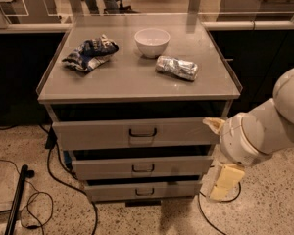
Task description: Open middle drawer
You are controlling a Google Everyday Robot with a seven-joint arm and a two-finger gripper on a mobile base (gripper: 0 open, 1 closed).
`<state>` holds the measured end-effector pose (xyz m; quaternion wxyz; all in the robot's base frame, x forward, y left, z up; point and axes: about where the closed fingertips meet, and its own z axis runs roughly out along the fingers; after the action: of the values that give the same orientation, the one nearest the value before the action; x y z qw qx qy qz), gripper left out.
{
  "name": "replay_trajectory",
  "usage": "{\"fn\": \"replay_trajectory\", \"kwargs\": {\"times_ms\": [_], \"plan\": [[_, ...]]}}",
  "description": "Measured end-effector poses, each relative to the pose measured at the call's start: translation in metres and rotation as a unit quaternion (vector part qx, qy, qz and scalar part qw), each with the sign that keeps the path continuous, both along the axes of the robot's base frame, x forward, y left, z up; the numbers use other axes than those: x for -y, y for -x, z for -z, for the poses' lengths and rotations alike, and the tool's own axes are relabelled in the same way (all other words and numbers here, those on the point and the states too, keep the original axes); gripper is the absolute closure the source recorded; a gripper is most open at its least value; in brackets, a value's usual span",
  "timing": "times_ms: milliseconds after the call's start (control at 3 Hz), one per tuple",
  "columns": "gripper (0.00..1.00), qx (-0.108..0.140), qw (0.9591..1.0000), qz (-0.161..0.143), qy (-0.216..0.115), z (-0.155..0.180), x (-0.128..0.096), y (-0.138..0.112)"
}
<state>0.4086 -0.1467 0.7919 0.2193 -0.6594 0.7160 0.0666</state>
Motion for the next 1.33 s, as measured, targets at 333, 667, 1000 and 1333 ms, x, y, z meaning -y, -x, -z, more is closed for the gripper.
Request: {"fn": "replay_trajectory", "kwargs": {"times_ms": [333, 667, 1000, 1333], "plan": [[0.0, 0.0, 1.0, 0.0, 0.0, 0.0, 0.0, 0.0], [0.0, -0.016, 0.9999, 0.002, -0.007, 0.014, -0.001, -0.001], [0.0, -0.039, 0.9991, 0.007, -0.011, 0.049, -0.002, -0.009], [0.0, -0.053, 0.9984, 0.014, -0.014, 0.094, 0.0, -0.02]]}}
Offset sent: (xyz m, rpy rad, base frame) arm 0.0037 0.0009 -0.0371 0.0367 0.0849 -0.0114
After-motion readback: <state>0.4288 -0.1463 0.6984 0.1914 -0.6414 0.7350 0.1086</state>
